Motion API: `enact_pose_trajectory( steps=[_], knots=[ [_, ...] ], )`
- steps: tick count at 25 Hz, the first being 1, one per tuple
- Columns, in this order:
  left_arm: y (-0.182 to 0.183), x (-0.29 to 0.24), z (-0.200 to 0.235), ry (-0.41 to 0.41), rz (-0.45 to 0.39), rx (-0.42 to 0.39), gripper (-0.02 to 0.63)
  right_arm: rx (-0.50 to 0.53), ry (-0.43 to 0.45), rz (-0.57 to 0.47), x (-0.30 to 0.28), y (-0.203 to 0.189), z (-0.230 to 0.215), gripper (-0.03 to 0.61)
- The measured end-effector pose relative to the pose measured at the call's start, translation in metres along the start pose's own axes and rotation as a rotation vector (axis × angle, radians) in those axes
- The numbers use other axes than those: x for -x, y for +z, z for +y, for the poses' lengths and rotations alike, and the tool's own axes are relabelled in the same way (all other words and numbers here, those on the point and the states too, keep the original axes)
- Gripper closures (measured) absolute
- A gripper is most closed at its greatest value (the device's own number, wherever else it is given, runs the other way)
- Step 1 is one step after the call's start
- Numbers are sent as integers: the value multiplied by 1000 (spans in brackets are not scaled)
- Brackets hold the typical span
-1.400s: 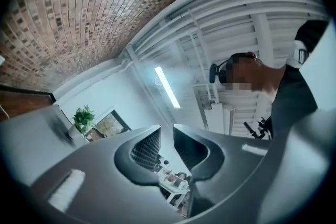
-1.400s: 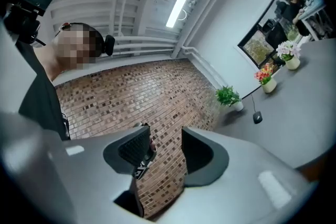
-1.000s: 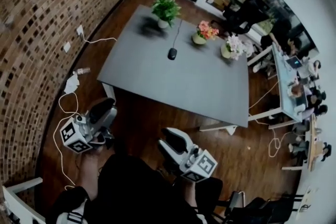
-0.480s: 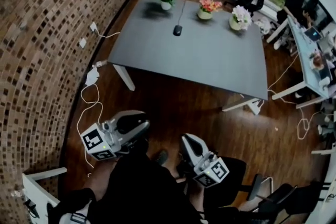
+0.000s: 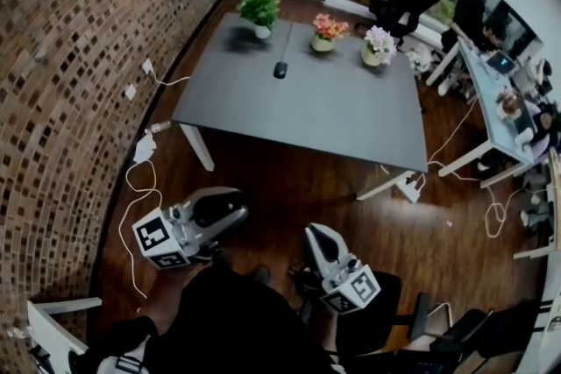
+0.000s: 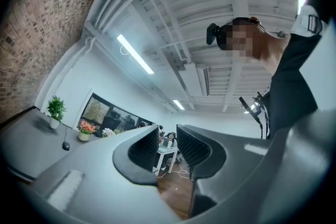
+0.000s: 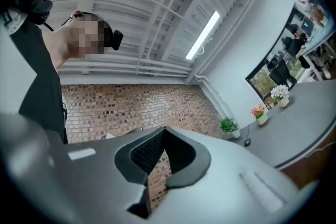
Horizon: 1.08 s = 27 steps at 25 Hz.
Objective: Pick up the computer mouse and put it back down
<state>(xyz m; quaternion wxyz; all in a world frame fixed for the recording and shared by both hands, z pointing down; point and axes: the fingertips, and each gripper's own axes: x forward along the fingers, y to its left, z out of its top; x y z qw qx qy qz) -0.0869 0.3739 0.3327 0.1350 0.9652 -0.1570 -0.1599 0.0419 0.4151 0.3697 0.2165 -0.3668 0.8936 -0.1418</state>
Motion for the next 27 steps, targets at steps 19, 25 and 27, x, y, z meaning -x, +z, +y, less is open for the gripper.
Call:
enact_pose_trajectory(
  steps=[19, 25, 27],
  knots=[
    [11, 53, 18, -64, -59, 56, 611, 59, 36, 92, -62, -29, 33, 578],
    [8, 63, 22, -57, -48, 56, 611, 50, 48, 128, -76, -37, 44, 578],
    [11, 63, 22, -62, -51, 55, 611, 53, 51, 131, -77, -38, 45, 578]
  ],
)
